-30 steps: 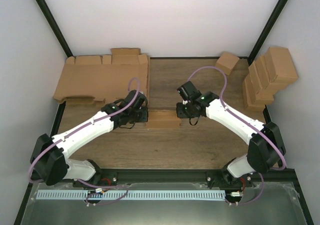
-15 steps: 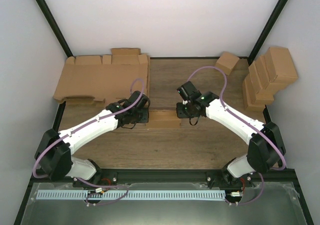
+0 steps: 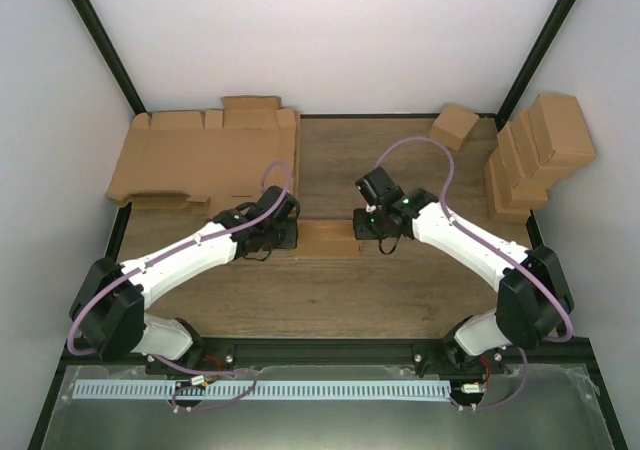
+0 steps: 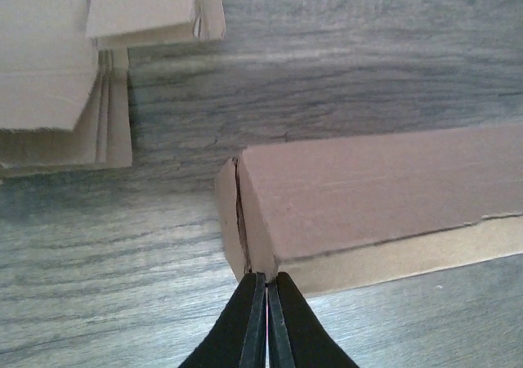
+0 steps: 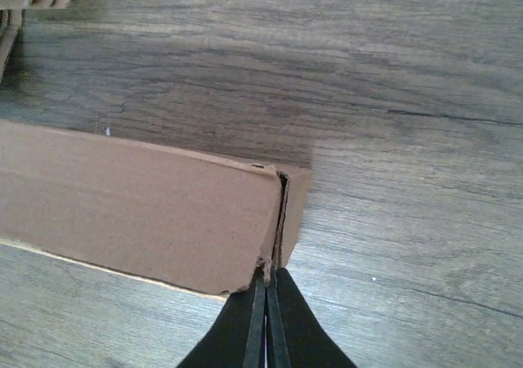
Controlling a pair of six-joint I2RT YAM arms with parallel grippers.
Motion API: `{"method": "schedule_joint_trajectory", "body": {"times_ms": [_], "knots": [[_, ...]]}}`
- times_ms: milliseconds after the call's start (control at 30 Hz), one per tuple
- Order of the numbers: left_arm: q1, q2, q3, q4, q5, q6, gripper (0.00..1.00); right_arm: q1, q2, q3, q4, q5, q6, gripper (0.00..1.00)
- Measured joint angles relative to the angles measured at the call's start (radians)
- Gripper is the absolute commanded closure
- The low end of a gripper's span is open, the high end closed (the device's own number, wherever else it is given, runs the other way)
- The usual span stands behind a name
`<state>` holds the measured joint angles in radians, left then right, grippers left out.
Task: Fold the paper box
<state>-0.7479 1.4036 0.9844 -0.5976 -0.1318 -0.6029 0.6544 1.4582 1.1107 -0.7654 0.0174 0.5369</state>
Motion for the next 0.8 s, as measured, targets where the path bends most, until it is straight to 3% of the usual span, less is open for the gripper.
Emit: {"method": "schedule_joint_trajectory", "body": {"times_ms": [333, 533, 567, 633, 733, 800], "knots": [[-0.001, -0.031, -0.1, 0.076, 0.044, -0.025, 0.95, 0.002, -0.048, -0.098, 0.092, -0.021, 0.007, 0.99], [-0.003, -0.035, -0.102, 0.061, 0.052, -0.029, 0.57, 0.004, -0.046, -0.098, 0.067, -0.024, 0.006, 0.86], [-0.003, -0.04, -0.101, 0.052, 0.051, -0.027, 0.52, 0.004, -0.046, -0.097, 0.051, -0.024, 0.004, 0.81], [-0.003, -0.056, -0.091, 0.027, 0.054, -0.023, 0.41, 0.004, -0.046, -0.09, 0.028, -0.024, -0.003, 0.62], [0.008, -0.096, -0.06, 0.005, 0.068, -0.021, 0.37, 0.003, -0.051, -0.068, -0.001, -0.024, -0.009, 0.38], [0.031, -0.12, -0.042, 0.006, 0.096, -0.017, 0.37, -0.002, -0.069, -0.054, -0.003, -0.028, -0.014, 0.35]]}}
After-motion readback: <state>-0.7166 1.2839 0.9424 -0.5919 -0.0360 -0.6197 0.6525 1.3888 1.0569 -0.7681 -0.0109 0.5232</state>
